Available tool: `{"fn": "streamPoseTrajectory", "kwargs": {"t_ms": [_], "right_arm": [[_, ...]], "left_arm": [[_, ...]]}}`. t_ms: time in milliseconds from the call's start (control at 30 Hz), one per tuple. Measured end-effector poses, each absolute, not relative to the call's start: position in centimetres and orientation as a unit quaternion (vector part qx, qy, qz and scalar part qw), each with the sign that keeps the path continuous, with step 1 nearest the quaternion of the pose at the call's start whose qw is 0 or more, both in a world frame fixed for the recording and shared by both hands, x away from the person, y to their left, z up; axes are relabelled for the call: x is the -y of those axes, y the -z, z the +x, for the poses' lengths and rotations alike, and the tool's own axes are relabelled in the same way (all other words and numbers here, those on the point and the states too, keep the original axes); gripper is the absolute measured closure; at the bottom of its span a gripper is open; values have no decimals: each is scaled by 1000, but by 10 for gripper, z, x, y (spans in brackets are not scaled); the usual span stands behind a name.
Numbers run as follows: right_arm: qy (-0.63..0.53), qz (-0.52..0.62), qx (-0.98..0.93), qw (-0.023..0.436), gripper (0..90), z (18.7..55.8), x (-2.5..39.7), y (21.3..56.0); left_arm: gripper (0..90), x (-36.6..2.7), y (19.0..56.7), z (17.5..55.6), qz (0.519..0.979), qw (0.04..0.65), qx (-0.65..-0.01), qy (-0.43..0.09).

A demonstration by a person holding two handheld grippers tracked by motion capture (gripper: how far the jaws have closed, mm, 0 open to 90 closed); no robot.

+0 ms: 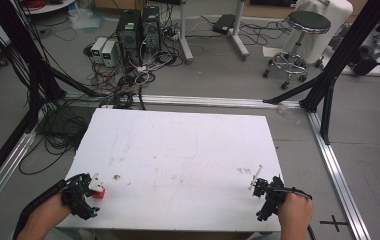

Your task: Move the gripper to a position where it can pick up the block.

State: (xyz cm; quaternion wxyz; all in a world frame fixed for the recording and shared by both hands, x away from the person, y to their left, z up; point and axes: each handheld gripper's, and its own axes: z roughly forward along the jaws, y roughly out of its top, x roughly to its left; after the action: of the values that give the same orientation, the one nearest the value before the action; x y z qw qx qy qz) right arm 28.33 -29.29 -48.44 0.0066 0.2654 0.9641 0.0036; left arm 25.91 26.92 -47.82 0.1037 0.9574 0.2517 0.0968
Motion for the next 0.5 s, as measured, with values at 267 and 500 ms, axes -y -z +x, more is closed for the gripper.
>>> {"fn": "streamPoseTrajectory", "kwargs": {"t_ms": [267,500], "right_arm": [[-4,265,-964,7,29,283,293,485],[-6,265,-964,3,29,283,292,485]], "left_arm": [[215,-270,479,259,956,111,-255,-95],[215,-269,478,259,956,109,-253,-96]]}}
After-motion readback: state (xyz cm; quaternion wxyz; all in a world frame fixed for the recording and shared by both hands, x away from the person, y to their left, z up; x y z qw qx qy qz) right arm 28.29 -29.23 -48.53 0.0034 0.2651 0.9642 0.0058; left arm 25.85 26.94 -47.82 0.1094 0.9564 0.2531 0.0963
